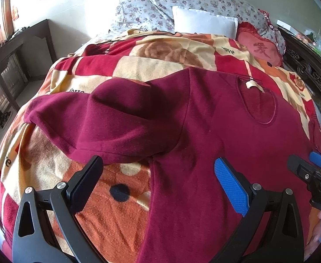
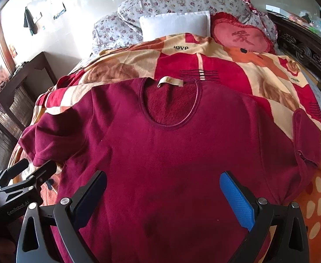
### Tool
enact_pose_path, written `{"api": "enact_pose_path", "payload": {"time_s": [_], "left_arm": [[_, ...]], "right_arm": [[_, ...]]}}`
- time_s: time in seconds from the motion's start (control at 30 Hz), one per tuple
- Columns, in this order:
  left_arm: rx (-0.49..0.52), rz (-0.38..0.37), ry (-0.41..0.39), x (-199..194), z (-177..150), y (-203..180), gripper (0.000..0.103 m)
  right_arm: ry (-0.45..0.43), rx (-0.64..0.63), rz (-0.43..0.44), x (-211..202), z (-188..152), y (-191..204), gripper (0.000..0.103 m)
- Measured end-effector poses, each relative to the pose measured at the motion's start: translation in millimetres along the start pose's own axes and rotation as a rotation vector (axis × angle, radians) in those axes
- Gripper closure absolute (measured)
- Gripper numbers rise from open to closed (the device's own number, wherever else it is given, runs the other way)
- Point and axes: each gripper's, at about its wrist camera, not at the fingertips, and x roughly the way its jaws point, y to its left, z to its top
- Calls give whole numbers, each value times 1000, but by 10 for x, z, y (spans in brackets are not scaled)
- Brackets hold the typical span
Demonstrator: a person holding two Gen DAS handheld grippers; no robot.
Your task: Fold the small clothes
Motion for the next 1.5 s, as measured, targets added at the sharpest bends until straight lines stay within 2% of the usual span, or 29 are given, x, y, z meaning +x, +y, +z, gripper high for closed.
{"api": "enact_pose_path", "payload": {"time_s": [0.2, 0.4, 0.53, 0.67, 0.77, 0.83, 0.9, 0.97, 1.03, 1.1, 1.17, 1.2, 1.3, 1.37, 1.43, 1.5], "left_arm": [[-42, 14, 7, 30, 34, 206, 1], [-130, 28, 6, -3, 107, 660, 1], [-237, 39, 13, 14, 182, 1168, 1], [-424, 23, 11, 92, 240, 1781, 5], [-539, 15, -11, 186, 266, 2105, 9], [-579, 4, -12, 284, 302, 2227, 10], [-615, -6, -4, 419, 364, 2330, 20], [-632, -4, -2, 556, 425, 2397, 26], [-646, 7, -12, 676, 467, 2463, 40], [-668, -15, -16, 779, 479, 2538, 66], [-700, -45, -25, 851, 485, 2607, 79], [-696, -36, -20, 863, 504, 2617, 84], [-643, -25, -47, 702, 620, 2548, 92], [-590, -39, -92, 463, 747, 2395, 93], [-531, -68, -133, 209, 877, 2157, 94], [-462, -134, -182, -73, 997, 1820, 94]], "right_arm": [[13, -20, 11, 73, 18, 91, 1], [21, -40, 34, 139, 62, 224, 1], [29, -55, 47, 185, 83, 308, 1], [46, -63, 61, 244, 79, 376, 1], [62, -67, 67, 294, 71, 411, 1], [70, -68, 73, 316, 72, 429, 1], [81, -72, 74, 341, 76, 449, 1], [86, -81, 73, 352, 84, 474, 1], [87, -88, 68, 357, 94, 488, 1], [88, -88, 69, 362, 96, 484, 1], [93, -76, 76, 375, 104, 453, 1], [94, -70, 80, 379, 107, 437, 1], [90, -52, 85, 369, 119, 367, 1], [81, -40, 88, 347, 124, 312, 1], [73, -26, 90, 329, 137, 244, 1], [60, -4, 86, 299, 159, 148, 1]]}}
